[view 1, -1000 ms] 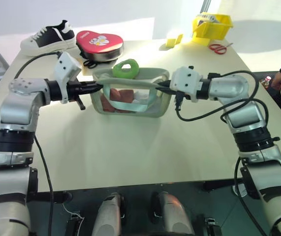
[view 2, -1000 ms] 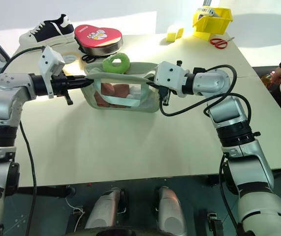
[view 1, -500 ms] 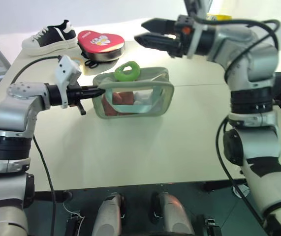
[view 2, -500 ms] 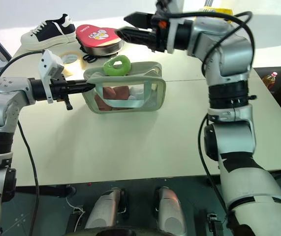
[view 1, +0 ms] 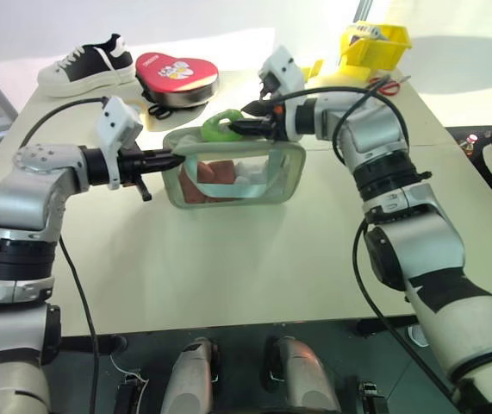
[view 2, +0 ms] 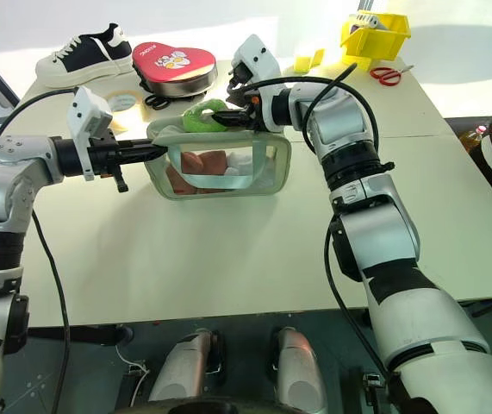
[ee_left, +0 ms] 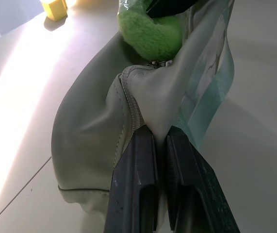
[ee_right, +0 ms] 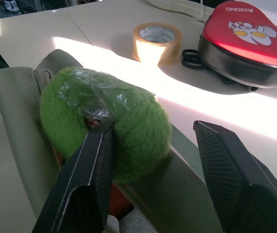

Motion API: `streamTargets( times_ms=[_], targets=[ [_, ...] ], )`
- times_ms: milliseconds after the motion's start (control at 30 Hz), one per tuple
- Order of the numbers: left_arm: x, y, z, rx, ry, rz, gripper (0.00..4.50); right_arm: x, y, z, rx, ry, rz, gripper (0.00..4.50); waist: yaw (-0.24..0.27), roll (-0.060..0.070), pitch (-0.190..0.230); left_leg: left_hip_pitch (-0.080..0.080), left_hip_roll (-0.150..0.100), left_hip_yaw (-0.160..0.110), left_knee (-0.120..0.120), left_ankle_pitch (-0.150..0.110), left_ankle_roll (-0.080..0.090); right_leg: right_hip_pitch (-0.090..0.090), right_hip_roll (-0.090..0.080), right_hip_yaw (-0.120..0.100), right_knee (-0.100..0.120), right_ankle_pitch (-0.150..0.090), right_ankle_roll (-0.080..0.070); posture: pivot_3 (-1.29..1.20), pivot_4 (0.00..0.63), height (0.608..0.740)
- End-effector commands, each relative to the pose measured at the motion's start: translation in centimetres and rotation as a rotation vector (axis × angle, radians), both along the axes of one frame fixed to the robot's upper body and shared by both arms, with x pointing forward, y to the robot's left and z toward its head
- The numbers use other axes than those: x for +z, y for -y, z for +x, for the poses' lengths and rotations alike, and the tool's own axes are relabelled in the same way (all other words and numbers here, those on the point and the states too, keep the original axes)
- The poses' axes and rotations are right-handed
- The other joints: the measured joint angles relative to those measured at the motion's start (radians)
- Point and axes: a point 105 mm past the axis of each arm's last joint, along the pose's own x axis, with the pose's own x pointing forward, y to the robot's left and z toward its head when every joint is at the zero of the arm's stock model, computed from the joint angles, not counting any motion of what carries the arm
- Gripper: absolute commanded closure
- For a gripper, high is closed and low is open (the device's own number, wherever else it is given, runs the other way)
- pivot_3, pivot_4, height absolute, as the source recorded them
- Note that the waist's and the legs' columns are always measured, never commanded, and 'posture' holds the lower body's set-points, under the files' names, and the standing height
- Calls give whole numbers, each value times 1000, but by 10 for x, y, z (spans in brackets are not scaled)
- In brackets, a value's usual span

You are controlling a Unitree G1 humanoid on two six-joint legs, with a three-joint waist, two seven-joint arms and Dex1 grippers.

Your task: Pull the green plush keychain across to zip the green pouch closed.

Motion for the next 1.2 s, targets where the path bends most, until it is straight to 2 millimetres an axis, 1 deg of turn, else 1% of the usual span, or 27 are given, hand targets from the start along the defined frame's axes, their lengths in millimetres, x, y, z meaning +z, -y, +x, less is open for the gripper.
streamTargets(
  times_ms=[33,133,167,267,333,367,400,500,533,600,767,833,867,967,1067,1100,1133,1200],
  targets=[
    [14,1,-5,-14,59,-7,4500,22,-6,-5,31,47,35,2709,0,0,0,0,0,0,0,0,0,0,0,0,0,0,0,0,150,740],
    [13,3,-5,-16,60,-6,4500,26,-4,-5,30,49,50,4137,0,0,0,0,0,0,0,0,0,0,0,0,0,0,0,0,150,740],
    [13,3,-4,-17,60,-6,4500,27,-3,-6,30,50,52,4442,0,0,0,0,0,0,0,0,0,0,0,0,0,0,0,0,150,740],
    [13,4,-4,-19,59,-7,4500,40,6,-11,19,70,74,4442,1,0,0,0,0,0,0,0,0,0,0,0,0,0,0,0,150,740],
    [13,4,-5,-20,58,-7,4500,52,17,-19,3,95,95,4442,3,0,0,0,0,0,0,0,0,0,0,0,0,0,0,0,150,740],
    [13,4,-5,-20,57,-7,4500,56,20,-21,-6,104,100,4442,4,0,0,-1,0,-1,0,0,0,0,0,0,0,0,0,0,150,740],
    [13,3,-5,-21,56,-7,4500,61,28,-23,-36,126,102,4442,4,0,0,-1,0,-1,0,0,0,0,0,0,0,0,0,0,150,740],
    [12,1,-6,-21,49,-2,4500,70,74,-21,-240,272,23,4442,6,0,0,-1,0,-1,0,0,0,0,-1,0,-1,0,0,0,150,740],
    [12,1,-6,-20,48,-1,4500,70,86,-20,-295,304,-2,4442,6,0,0,-1,-1,-1,0,0,0,0,-1,0,-1,0,0,0,150,740],
    [12,-1,-5,-14,47,-1,4500,65,109,-18,-392,360,-65,4442,5,0,0,-1,-1,-1,0,0,0,0,-2,0,-1,0,0,0,150,740],
    [11,0,-3,-18,43,8,4500,41,174,-9,-653,522,-331,4442,2,0,0,0,-1,0,-1,0,0,-1,-2,0,-1,0,0,0,150,740],
    [13,1,-2,-21,46,10,4500,30,193,-7,-714,582,-451,4442,1,0,0,0,-1,1,-1,0,0,-2,-2,0,-1,-1,1,0,150,740],
    [14,1,-1,-21,47,10,4500,22,198,-6,-725,586,-474,4442,1,0,0,-1,-1,1,-1,0,0,-2,-2,0,-1,-1,2,0,150,740],
    [15,1,1,-24,51,12,4500,-15,195,-4,-731,501,-420,4442,-1,0,0,0,-1,2,-2,0,0,-2,-1,0,-1,-1,2,0,150,740],
    [16,2,2,-28,53,13,4500,-77,170,-6,-666,337,-361,4442,-2,-1,-1,0,-1,2,-2,0,0,-2,-1,1,-1,-1,1,0,150,740],
    [16,2,2,-29,54,14,4500,-93,161,-7,-653,288,-334,4442,-3,-1,-1,0,0,2,-2,0,0,-1,0,1,-1,-1,1,0,150,740],
    [16,2,2,-30,54,14,4500,-108,150,-8,-643,229,-290,4442,-4,-1,0,1,0,2,-2,0,0,-1,0,1,-1,-1,1,0,150,740],
    [16,3,2,-32,54,15,4500,-128,134,-11,-625,147,-238,4442,-5,-1,0,1,0,2,-2,0,0,-1,1,1,0,-1,1,0,150,740]
  ],
)
